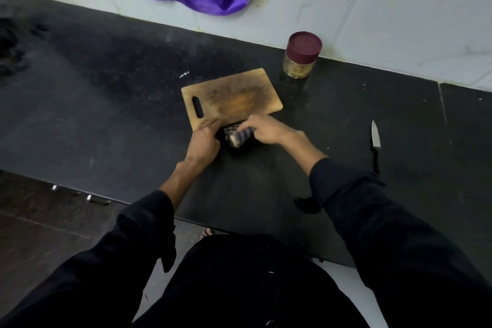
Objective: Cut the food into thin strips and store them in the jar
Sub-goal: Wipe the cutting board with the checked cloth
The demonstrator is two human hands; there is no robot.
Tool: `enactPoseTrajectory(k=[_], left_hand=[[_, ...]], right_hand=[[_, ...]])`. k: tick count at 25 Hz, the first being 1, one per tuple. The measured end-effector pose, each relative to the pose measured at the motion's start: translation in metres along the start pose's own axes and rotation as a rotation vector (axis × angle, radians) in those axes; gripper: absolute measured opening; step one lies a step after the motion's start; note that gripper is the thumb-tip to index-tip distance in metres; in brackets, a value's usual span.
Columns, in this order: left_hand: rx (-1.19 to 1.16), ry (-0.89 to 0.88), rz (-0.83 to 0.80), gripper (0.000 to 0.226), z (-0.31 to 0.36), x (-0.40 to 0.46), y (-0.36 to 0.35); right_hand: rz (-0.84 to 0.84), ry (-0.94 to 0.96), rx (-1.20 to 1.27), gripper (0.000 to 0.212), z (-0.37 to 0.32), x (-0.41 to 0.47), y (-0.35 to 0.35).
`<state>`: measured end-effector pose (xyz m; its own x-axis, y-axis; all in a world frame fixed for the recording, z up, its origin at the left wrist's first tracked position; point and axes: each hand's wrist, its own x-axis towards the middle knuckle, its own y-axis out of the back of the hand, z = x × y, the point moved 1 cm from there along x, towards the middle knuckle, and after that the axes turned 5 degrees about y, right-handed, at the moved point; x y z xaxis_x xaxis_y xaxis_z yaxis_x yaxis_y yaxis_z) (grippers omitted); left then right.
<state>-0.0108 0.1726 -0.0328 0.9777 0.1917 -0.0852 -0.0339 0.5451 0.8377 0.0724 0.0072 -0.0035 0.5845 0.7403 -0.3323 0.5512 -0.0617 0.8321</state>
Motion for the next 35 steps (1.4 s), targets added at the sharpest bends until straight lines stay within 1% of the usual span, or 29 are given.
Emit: enactPoseTrajectory(k=[2,5,6,8,9,11,12,13,14,17,19,21,23,24,25,26,27,28,29,30,31,32,35], left_hand=[[-0.017,-0.027,0.004,0.068,0.001,-0.009,-0.002],[-0.022,-0.061,-0.005,0.064,0.004,-0.016,-0.010],[-0.024,-0.067,-0.012,0.063,0.007,-0.016,-0.013],[-0.019,-0.084,-0.030,0.061,0.014,-0.017,-0.019],[-0.015,-0.102,-0.048,0.061,0.019,-0.017,-0.023],[-0.005,-0.148,-0.101,0.060,0.030,-0.017,-0.030],[-0.001,-0.172,-0.129,0.059,0.037,-0.016,-0.034],[0.002,-0.196,-0.153,0.059,0.044,-0.015,-0.037],[0.009,-0.219,-0.176,0.059,0.052,-0.014,-0.040],[0.028,-0.274,-0.224,0.058,0.076,-0.013,-0.051],[0.026,-0.296,-0.241,0.059,0.087,-0.014,-0.061],[0.028,-0.320,-0.266,0.058,0.096,-0.016,-0.071],[0.027,-0.340,-0.289,0.057,0.103,-0.018,-0.079],[0.029,-0.347,-0.296,0.057,0.105,-0.019,-0.082],[0.034,-0.354,-0.304,0.056,0.106,-0.020,-0.085],[0.039,-0.358,-0.311,0.056,0.107,-0.020,-0.087],[0.045,-0.360,-0.317,0.055,0.108,-0.021,-0.088],[0.049,-0.359,-0.321,0.054,0.109,-0.023,-0.089],[0.052,-0.360,-0.326,0.054,0.111,-0.024,-0.089],[0.055,-0.366,-0.334,0.054,0.114,-0.025,-0.089],[0.055,-0.375,-0.337,0.054,0.118,-0.026,-0.090],[0.052,-0.382,-0.335,0.053,0.122,-0.027,-0.091],[0.032,-0.405,-0.302,0.051,0.135,-0.035,-0.096]], right_hand=[[-0.071,0.022,-0.074,0.052,0.004,-0.018,-0.013],[-0.150,0.032,-0.183,0.043,0.046,-0.071,-0.018],[-0.176,0.000,-0.199,0.041,0.062,-0.090,-0.015],[-0.177,-0.104,-0.140,0.042,0.084,-0.112,-0.003],[-0.117,-0.166,-0.073,0.045,0.091,-0.118,0.007],[0.107,-0.281,0.029,0.051,0.104,-0.119,0.030],[0.198,-0.322,0.042,0.051,0.110,-0.118,0.039],[0.243,-0.357,0.042,0.050,0.114,-0.116,0.043],[0.250,-0.397,0.039,0.047,0.117,-0.113,0.042],[0.197,-0.486,0.060,0.043,0.117,-0.109,0.008],[0.164,-0.447,0.103,0.047,0.107,-0.122,-0.016],[0.062,-0.387,0.115,0.051,0.094,-0.153,-0.036],[-0.097,-0.366,0.075,0.053,0.088,-0.192,-0.051],[-0.154,-0.374,0.078,0.053,0.089,-0.208,-0.052],[-0.169,-0.405,0.103,0.051,0.093,-0.218,-0.048],[-0.144,-0.445,0.141,0.049,0.098,-0.222,-0.040],[-0.067,-0.487,0.186,0.047,0.105,-0.220,-0.029],[0.052,-0.501,0.218,0.046,0.110,-0.215,-0.015],[0.171,-0.491,0.225,0.046,0.112,-0.206,-0.004],[0.256,-0.474,0.213,0.046,0.112,-0.196,0.003],[0.291,-0.465,0.200,0.046,0.110,-0.187,0.005],[0.279,-0.448,0.189,0.045,0.108,-0.181,0.001],[0.126,-0.404,0.114,0.044,0.099,-0.187,-0.034]])
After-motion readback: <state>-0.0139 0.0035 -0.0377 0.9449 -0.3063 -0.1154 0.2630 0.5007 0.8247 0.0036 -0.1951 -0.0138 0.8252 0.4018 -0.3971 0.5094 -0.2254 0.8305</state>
